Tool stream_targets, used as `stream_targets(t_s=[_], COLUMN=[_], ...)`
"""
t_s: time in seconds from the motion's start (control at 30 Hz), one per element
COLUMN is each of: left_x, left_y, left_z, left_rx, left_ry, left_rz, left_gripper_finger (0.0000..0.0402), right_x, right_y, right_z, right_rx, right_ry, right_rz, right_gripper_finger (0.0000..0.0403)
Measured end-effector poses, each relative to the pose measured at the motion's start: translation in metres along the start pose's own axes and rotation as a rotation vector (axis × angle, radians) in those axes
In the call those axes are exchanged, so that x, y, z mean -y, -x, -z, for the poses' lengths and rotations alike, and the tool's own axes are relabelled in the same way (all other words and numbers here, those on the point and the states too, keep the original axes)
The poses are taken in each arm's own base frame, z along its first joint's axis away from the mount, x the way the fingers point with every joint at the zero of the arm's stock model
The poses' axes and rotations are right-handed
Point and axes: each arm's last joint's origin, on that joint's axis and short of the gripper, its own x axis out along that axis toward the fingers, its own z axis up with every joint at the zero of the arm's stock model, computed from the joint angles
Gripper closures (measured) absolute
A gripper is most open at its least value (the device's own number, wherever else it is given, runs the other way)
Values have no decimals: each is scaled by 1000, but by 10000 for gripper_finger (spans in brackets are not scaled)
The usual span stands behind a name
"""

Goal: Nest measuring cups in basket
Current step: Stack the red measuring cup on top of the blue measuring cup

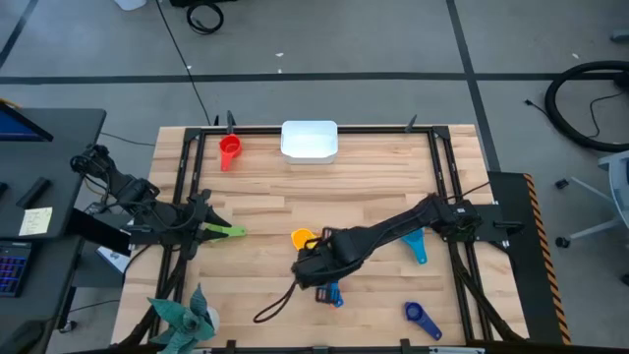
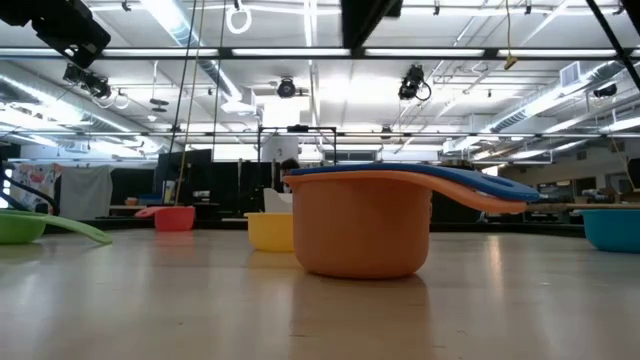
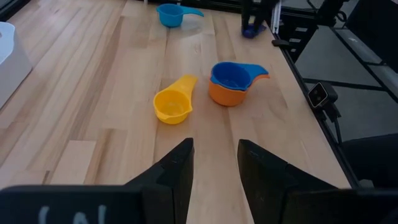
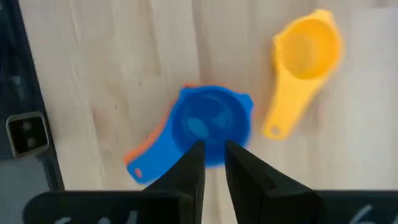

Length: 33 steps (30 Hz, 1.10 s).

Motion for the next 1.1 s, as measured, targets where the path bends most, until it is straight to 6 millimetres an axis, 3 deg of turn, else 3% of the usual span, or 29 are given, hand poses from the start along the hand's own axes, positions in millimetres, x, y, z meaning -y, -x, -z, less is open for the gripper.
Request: stream_targets(t_s=[0.23, 0.57, 0.8, 1.1], left_x=[-1, -1, -3, -16], left_y=[0, 0, 0, 6], left_z=[1, 2, 0, -15], left_rx=[-12, -16, 26, 183], left_ry=[-8, -20, -53, 28], left_rz=[-6, -8, -97, -410], left_gripper_finger=[271, 271, 271, 271], right_x=[22, 37, 35, 25], right_y=[67, 154, 182, 186], right_z=[17, 62, 87, 100], right_rx=[160, 374, 419, 406], right_ry=[39, 99, 180, 318], right_rz=[116, 143, 102, 101], right_gripper_finger=[337, 338, 337, 337])
